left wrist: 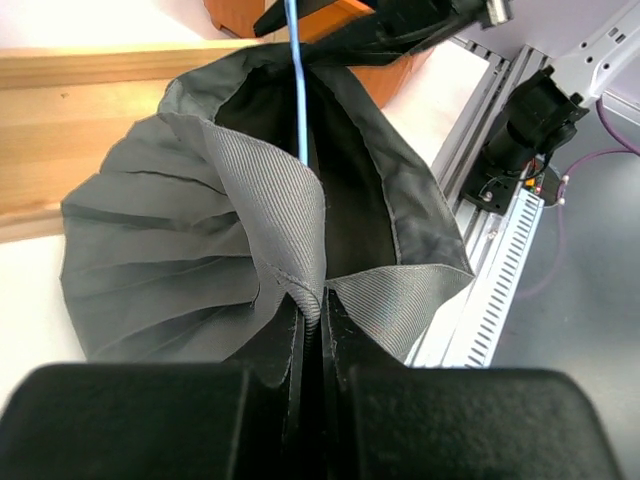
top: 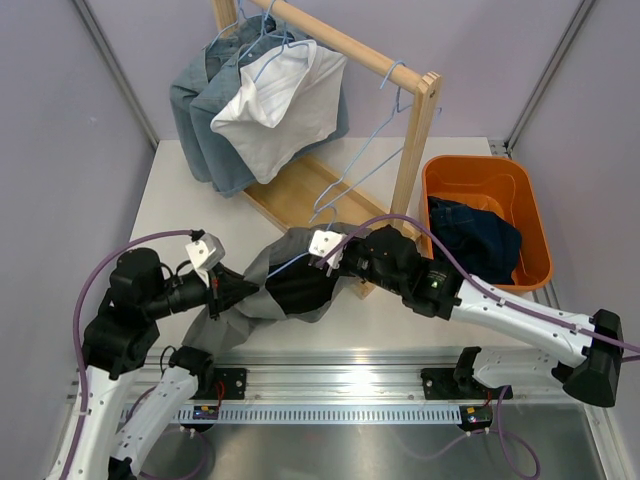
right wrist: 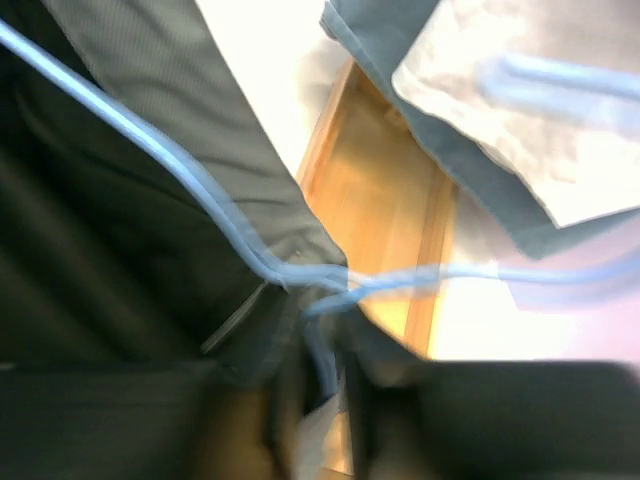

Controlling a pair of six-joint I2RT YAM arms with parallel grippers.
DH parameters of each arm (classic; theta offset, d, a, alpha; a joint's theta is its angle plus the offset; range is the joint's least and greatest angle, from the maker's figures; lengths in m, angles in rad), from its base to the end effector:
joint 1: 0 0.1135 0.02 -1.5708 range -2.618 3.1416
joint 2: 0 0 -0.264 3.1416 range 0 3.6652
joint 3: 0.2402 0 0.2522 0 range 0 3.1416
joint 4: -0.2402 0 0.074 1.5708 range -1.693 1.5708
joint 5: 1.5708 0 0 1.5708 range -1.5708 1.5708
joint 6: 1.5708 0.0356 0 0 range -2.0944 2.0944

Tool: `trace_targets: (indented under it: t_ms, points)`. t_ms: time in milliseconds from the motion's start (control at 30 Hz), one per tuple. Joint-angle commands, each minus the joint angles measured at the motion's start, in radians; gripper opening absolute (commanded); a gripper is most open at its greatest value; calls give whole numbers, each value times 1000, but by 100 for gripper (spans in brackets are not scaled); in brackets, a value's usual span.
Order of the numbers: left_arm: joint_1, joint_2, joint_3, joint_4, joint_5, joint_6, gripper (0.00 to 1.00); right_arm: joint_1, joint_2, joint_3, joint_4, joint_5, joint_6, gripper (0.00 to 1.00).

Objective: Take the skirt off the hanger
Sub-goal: Pick up the hanger from the clothesline.

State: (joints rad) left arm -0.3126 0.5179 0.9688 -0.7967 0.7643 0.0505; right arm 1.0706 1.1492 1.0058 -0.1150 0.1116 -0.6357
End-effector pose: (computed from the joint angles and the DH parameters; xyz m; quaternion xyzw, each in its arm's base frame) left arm 0.0674 -0.0477 0.3712 0.3480 0.7080 -0.3722 0.4890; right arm 0.1324 0.2339 0.3508 -0.5736 0.5459 0.0883 0.6043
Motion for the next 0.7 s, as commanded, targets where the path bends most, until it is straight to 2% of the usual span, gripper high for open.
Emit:
trace_targets:
  t_ms: [0,100,167,233,400,467,667]
  points:
    - [1,-6,-2,146,63,-44,0,17,36,53,78,-36,2,17]
    - [1,5,4,157,53,-46,0,17,29,53,84,-29,2,0]
    - [1,10,8,163,35,-44,1,17,12,37,83,-26,2,0]
    - [1,13,16,172,0,-46,11,17,-5,22,78,-17,8,0]
    - [1,21,27,226,-45,-112,59,12,-66,-29,71,16,14,0]
    - [1,37,41,234,-45,-118,69,3,-80,-42,64,20,18,0]
    - [3,85,74,206,-62,-106,68,-55,-103,-59,49,19,25,0]
